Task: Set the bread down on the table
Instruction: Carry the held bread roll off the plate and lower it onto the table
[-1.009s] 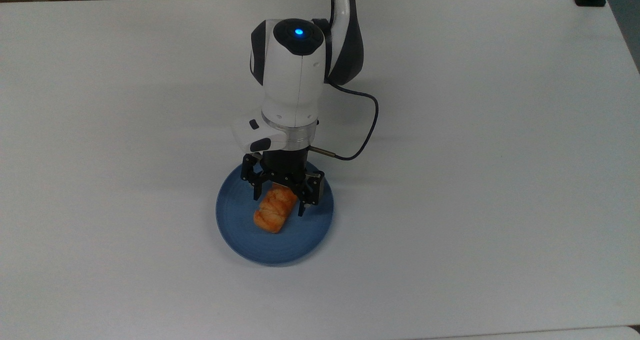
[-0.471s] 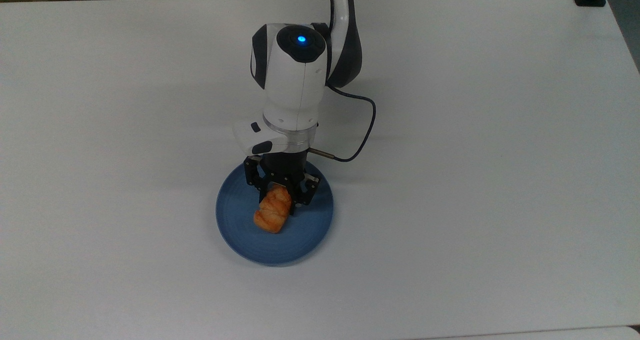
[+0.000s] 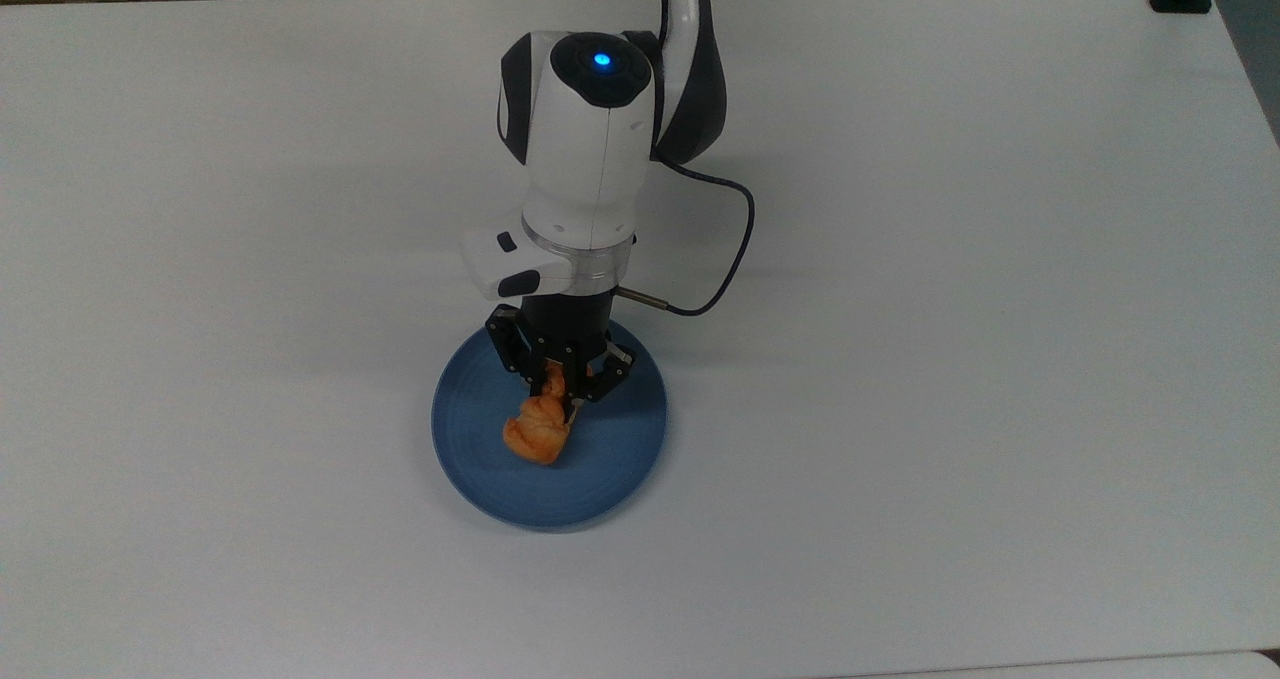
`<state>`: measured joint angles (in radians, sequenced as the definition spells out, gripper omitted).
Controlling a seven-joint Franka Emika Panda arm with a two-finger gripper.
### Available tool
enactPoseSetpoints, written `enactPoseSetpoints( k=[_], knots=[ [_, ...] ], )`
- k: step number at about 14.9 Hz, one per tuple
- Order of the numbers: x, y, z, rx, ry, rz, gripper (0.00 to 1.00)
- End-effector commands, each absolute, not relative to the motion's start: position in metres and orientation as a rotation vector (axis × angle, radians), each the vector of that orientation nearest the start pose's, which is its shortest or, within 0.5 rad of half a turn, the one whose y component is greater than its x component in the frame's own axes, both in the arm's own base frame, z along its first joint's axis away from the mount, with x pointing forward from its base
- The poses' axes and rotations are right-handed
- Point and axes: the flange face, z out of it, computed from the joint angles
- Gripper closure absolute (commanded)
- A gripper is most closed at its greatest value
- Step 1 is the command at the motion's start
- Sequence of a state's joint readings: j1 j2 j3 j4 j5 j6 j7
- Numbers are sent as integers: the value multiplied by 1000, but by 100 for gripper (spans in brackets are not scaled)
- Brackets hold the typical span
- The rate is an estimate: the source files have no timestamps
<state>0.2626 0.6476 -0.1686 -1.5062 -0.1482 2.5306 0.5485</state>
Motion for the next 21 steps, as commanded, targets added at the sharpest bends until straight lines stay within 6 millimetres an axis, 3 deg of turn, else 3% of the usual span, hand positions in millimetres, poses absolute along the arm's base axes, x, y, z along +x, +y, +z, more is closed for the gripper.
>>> enactPoseSetpoints(
  k=[1,4,6,7,10,11,14,17,21],
  knots=[
    [728,88,367,-3181,311,-628,70],
    [735,61,394,-3231,145,-611,70],
    [740,27,408,-3264,3,-633,70],
    [743,0,413,-3285,-84,-643,70],
    [745,-49,413,-3321,-263,-645,70],
    [746,-75,412,-3327,-324,-701,70],
    [753,-121,384,-3290,-376,-842,69],
    [756,-137,348,-3284,-402,-921,67],
    [751,-145,328,-3292,-384,-883,60]
  ],
)
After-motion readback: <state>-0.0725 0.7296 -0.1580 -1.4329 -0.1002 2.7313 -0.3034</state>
